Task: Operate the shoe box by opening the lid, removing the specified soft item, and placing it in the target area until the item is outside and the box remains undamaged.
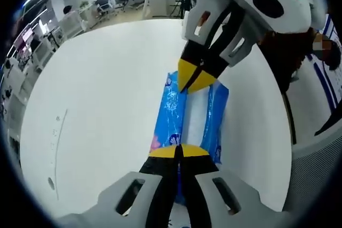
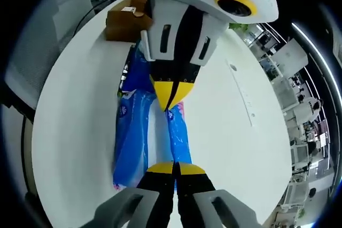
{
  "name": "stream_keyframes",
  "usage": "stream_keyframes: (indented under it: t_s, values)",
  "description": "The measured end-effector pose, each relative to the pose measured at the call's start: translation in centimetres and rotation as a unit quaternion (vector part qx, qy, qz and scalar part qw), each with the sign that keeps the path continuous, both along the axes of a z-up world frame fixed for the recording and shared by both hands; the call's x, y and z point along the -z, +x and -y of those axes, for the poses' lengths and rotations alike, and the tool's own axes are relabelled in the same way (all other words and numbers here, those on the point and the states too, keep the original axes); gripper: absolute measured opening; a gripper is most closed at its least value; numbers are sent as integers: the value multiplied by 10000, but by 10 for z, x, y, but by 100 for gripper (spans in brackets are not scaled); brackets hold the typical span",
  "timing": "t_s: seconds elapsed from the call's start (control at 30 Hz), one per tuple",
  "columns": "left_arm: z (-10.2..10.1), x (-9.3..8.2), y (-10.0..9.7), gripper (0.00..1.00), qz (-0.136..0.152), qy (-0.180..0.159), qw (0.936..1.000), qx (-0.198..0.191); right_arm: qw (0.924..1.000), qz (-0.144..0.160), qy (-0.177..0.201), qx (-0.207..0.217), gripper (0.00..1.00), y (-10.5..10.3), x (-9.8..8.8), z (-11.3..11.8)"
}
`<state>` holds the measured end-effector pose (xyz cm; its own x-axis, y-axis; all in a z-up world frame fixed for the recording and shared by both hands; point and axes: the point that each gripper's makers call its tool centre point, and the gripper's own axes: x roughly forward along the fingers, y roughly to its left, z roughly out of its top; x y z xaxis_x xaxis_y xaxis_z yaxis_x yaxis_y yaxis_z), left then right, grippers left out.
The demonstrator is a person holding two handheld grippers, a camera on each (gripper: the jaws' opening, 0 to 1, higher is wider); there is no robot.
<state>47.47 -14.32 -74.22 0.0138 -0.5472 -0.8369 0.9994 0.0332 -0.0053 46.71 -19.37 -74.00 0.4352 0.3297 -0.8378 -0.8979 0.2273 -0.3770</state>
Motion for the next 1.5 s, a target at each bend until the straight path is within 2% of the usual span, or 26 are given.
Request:
stream_keyframes:
  t_s: [0.33, 0.5, 0.57, 0.73, 0.87, 1.03, 1.23, 1.5]
  values:
    - [-2, -1, -3, 0, 29, -42, 10000, 59, 10000, 29, -78, 43, 0, 1, 2, -2]
    - [-7, -5, -3, 6, 112, -38, 9998, 180, 9997, 10, -246, 72, 0, -4, 2, -3]
    - [-11, -8, -1, 9, 272, -28, 9993, 267, 9997, 14, -238, 65, 0, -5, -1, -4]
    - [-19, -16, 0, 11, 312, -31, 9992, 228, 9997, 55, -182, 143, 3, -5, -12, -8]
    - [-28, -25, -1, 12, 404, -24, 9989, 216, 9997, 91, -64, 216, 7, -9, -21, -16]
    - [-35, -37, -5, 16, 343, -130, 9993, 48, 9993, 116, 14, 353, 15, -13, -30, -21]
    - [-38, -57, -11, 26, 210, -554, 9979, -245, 9968, 58, 351, 714, 24, -21, -44, -34]
    - [-50, -75, -20, 37, 245, -781, 9961, -328, 9930, -18, 514, 1067, 35, -34, -57, -46]
